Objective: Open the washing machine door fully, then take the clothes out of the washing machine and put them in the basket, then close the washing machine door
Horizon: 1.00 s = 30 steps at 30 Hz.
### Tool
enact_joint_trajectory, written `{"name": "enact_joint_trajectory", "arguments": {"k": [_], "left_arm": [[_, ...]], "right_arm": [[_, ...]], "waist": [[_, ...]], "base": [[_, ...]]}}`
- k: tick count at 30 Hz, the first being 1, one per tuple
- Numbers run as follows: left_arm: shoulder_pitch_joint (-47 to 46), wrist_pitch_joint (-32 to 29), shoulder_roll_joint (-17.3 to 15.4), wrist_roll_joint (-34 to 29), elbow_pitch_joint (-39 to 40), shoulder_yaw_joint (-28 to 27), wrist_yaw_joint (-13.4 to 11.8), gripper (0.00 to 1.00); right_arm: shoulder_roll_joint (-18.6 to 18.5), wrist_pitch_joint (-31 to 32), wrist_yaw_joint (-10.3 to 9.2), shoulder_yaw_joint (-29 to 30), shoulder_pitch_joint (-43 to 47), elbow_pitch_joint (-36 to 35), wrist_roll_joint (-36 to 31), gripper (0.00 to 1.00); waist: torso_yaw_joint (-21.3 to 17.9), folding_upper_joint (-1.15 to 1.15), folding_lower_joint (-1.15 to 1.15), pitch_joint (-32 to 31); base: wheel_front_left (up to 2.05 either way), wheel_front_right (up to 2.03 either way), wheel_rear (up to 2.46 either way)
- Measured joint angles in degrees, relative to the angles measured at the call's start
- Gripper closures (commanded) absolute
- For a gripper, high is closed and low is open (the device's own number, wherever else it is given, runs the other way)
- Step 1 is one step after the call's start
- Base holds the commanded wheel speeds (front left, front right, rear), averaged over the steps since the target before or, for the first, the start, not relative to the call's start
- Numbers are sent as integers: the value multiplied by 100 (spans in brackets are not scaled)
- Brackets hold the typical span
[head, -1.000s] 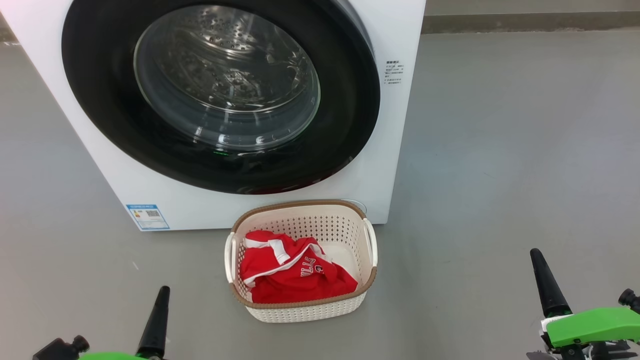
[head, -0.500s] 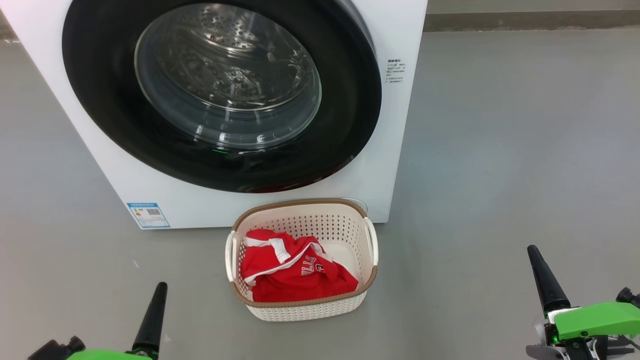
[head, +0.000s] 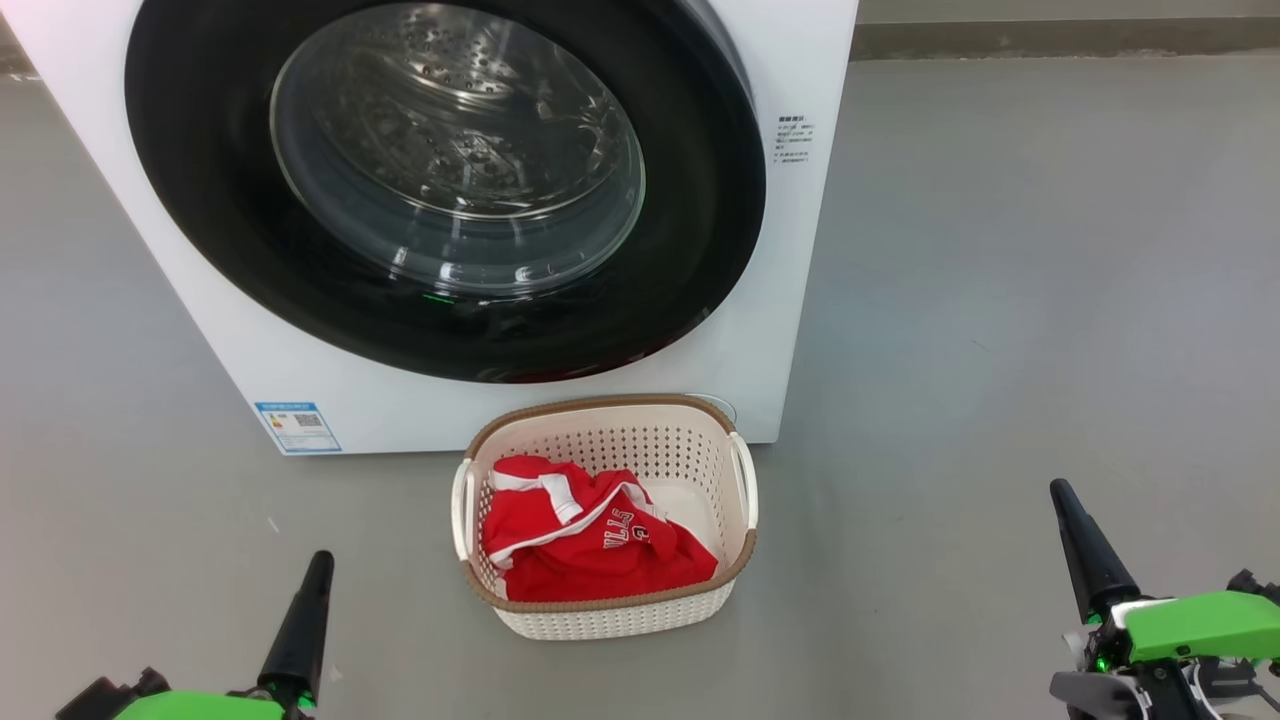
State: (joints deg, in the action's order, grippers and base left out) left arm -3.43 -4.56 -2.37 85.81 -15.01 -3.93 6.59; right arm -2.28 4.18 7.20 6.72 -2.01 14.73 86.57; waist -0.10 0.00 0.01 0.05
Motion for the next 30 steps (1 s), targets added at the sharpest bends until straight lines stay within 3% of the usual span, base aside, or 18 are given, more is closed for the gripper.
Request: {"name": "enact_joint_trajectory", "arguments": {"k": [9, 30], "left_arm": [[-37, -174, 2, 594, -21, -46, 9, 100], [-37, -174, 2, 597, -22, -51, 9, 100]], "right_arm": [[-16, 140, 0, 4, -127, 68, 577, 100], [-16, 147, 0, 15, -171, 68, 577, 100]], "waist": [[9, 0, 0, 12], [10, 0, 0, 13]], "base": [[0, 0, 0], [0, 0, 0]]}}
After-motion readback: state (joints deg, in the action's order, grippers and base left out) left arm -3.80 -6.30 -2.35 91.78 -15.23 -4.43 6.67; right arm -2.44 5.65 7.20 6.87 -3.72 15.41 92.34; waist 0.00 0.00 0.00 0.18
